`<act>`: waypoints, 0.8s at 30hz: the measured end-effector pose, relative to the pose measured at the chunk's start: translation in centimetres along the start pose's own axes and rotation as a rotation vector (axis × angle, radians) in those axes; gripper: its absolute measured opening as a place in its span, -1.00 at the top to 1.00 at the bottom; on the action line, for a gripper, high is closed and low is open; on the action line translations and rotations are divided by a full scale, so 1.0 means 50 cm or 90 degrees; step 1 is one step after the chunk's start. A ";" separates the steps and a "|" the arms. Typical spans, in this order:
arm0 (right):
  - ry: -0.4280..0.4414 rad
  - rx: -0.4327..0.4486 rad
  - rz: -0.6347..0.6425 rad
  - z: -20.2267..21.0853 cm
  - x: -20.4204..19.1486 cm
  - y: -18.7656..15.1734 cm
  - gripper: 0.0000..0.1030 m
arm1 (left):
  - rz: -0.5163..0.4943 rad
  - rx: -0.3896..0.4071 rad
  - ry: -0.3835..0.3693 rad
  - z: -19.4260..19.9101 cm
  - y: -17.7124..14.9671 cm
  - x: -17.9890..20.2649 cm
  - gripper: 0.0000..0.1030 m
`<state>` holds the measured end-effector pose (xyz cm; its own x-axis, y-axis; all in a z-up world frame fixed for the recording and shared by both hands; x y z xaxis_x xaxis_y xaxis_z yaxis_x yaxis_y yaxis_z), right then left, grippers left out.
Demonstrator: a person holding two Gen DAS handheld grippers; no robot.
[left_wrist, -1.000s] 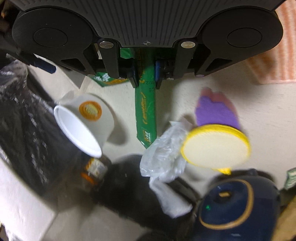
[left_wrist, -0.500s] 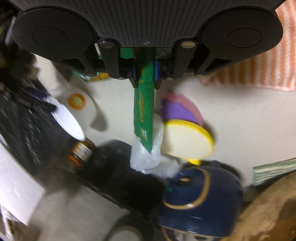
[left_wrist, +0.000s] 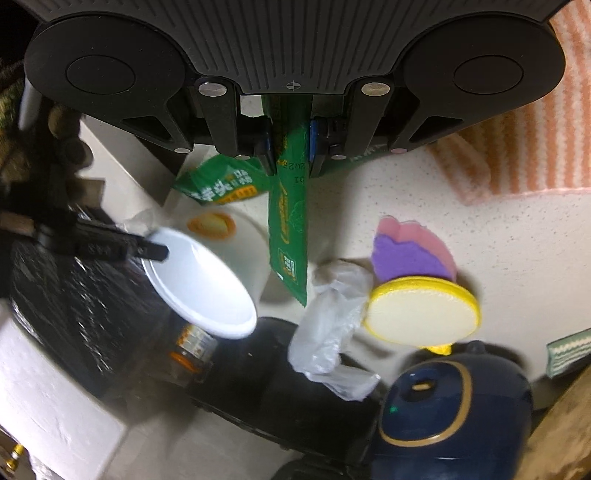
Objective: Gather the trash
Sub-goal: 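Grasp the white bowl rim with the right tool and lift while the left tool holds the wrapper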
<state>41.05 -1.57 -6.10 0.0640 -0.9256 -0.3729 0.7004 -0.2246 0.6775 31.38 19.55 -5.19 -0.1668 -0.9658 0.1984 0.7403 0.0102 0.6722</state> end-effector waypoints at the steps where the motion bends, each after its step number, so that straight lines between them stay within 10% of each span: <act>1: 0.000 -0.002 0.009 0.004 -0.003 -0.003 0.59 | 0.006 0.003 0.003 0.001 0.002 -0.004 0.58; 8: -0.030 0.024 -0.013 0.014 0.026 0.017 0.57 | 0.023 -0.007 0.007 -0.004 -0.001 -0.014 0.58; 16: 0.012 -0.050 -0.090 -0.038 0.020 -0.006 -0.02 | 0.016 -0.009 0.021 -0.005 -0.007 -0.001 0.59; 24: 0.028 -0.109 -0.155 -0.060 0.030 -0.038 0.85 | 0.041 -0.009 0.003 -0.014 -0.004 -0.020 0.59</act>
<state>41.96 -1.61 -9.85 -0.0934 -0.8359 -0.5409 0.8085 -0.3807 0.4488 31.84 20.33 -6.03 -0.1164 -0.9644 0.2375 0.7590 0.0679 0.6476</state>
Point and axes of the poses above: each gripper's, at about its wrist camera, not at the fingertips, and z roughly against the way its jaws point, x to its right, y to its top, the point moved 6 cm from there along -z, roughly the way its jaws point, and after that the axes turned 13 degrees about -z, right-handed, at the moved point
